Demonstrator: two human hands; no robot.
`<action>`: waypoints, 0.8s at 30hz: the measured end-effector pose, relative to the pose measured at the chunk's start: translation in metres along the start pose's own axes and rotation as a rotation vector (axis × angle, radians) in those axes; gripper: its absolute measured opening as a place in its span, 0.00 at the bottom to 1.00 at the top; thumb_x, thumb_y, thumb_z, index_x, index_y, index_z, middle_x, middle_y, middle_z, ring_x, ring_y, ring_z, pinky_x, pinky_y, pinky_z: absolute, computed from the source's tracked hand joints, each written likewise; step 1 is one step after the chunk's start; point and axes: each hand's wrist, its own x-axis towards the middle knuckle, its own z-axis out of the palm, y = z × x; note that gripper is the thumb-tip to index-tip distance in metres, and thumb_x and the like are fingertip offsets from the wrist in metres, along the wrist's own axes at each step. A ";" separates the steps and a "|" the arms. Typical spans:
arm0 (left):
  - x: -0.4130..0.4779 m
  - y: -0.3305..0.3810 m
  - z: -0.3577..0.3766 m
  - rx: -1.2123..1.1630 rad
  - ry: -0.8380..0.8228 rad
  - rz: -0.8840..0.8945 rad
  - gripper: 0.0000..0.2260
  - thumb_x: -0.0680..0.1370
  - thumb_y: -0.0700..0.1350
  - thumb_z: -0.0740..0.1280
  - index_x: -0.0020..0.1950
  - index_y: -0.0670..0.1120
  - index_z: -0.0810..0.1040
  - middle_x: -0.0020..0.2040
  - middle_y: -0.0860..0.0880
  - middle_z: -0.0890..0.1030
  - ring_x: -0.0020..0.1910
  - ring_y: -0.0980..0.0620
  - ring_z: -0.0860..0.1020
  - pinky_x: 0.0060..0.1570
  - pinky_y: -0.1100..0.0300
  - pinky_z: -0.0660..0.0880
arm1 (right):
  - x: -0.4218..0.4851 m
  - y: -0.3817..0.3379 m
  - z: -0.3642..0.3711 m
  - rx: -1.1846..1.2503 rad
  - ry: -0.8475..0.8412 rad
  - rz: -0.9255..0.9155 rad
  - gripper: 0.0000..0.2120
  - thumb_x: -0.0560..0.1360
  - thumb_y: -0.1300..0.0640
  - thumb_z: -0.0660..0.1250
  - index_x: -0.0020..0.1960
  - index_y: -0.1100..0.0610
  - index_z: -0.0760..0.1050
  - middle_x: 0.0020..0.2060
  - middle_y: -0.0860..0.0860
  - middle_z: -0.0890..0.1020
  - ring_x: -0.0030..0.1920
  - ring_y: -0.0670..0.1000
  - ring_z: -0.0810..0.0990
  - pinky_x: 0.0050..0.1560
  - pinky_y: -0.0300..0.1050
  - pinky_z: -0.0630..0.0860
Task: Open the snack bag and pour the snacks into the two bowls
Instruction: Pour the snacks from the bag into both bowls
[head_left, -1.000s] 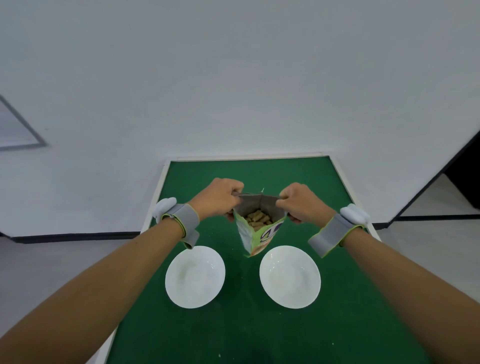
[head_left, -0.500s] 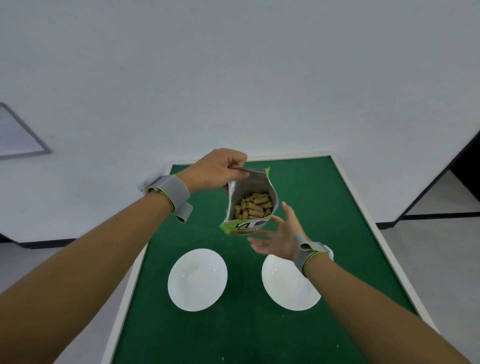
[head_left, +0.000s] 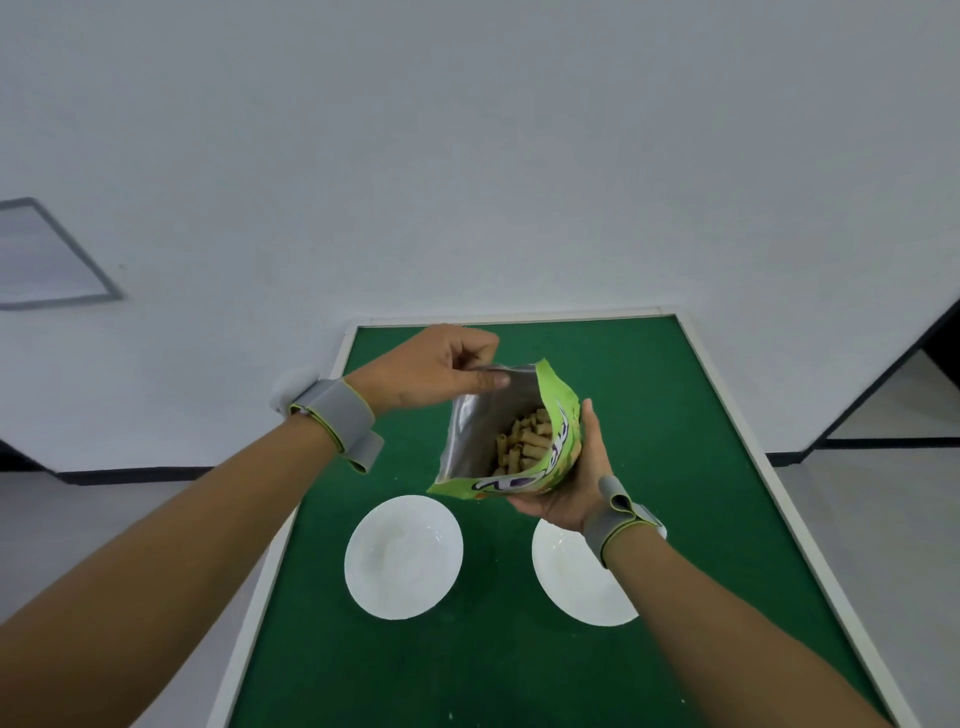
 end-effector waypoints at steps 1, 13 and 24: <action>-0.003 -0.002 0.002 -0.013 -0.007 -0.010 0.19 0.75 0.45 0.70 0.32 0.49 0.61 0.30 0.49 0.62 0.30 0.54 0.61 0.33 0.66 0.62 | 0.000 0.000 -0.001 -0.013 0.016 0.002 0.48 0.58 0.20 0.61 0.60 0.57 0.80 0.57 0.62 0.83 0.58 0.65 0.79 0.54 0.67 0.77; -0.030 -0.017 -0.006 -0.250 0.133 -0.134 0.08 0.69 0.46 0.67 0.46 0.47 0.79 0.45 0.50 0.82 0.47 0.52 0.79 0.51 0.59 0.75 | -0.004 -0.004 -0.003 -0.076 0.173 -0.191 0.32 0.63 0.29 0.66 0.55 0.52 0.80 0.50 0.56 0.86 0.53 0.62 0.82 0.55 0.67 0.76; -0.058 -0.042 0.017 0.403 0.114 -0.375 0.08 0.73 0.53 0.71 0.47 0.51 0.83 0.45 0.54 0.84 0.43 0.57 0.80 0.46 0.61 0.75 | -0.001 0.002 -0.002 -0.358 0.414 -0.368 0.34 0.54 0.31 0.74 0.53 0.51 0.79 0.51 0.56 0.85 0.50 0.63 0.83 0.44 0.73 0.78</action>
